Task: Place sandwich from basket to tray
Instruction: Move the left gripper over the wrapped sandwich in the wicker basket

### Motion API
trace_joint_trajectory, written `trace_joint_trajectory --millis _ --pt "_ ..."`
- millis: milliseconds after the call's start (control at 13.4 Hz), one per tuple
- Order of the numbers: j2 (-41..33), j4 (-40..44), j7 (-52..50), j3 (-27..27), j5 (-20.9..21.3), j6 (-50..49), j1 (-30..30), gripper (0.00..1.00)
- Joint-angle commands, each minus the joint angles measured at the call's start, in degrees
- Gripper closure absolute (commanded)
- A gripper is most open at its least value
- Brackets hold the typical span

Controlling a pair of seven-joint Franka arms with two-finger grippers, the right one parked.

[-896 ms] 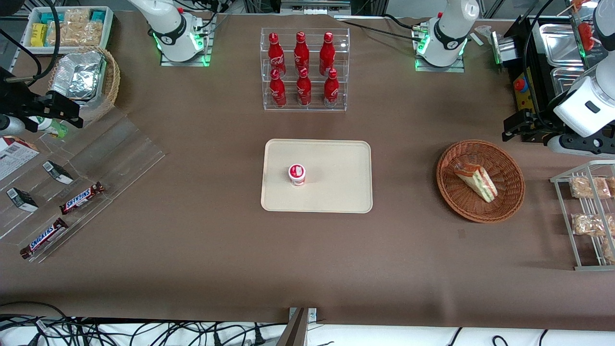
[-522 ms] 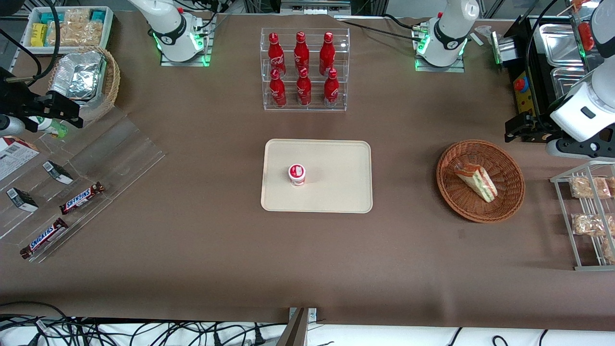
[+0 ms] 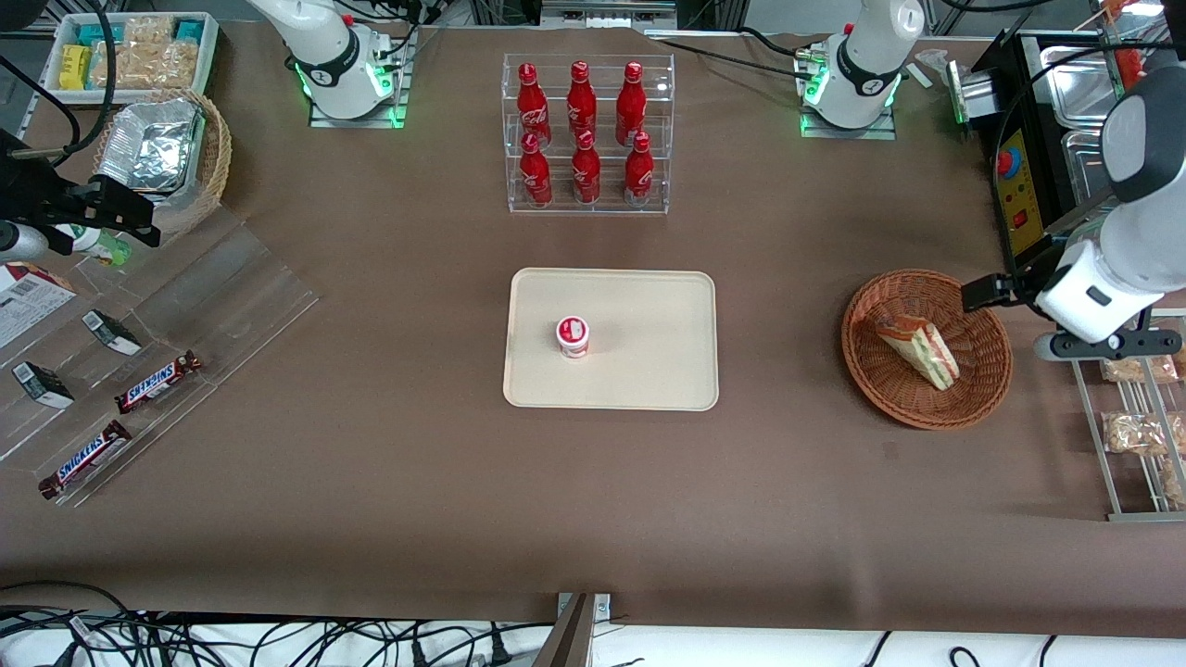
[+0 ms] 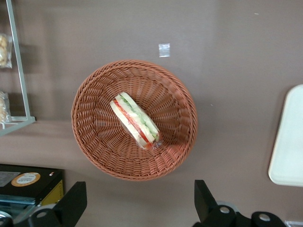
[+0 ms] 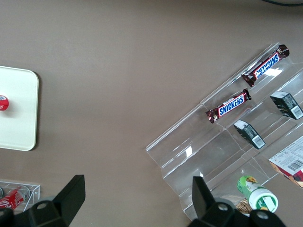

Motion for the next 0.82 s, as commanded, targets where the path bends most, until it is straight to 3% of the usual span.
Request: trace_joint_trajectory --millis 0,746 --pt "1.7 -1.6 -3.6 -0.3 0.1 3.6 2.2 0.00" --pt "0.9 -21.7 -23.3 -0.9 -0.2 28.0 2.9 0.00"
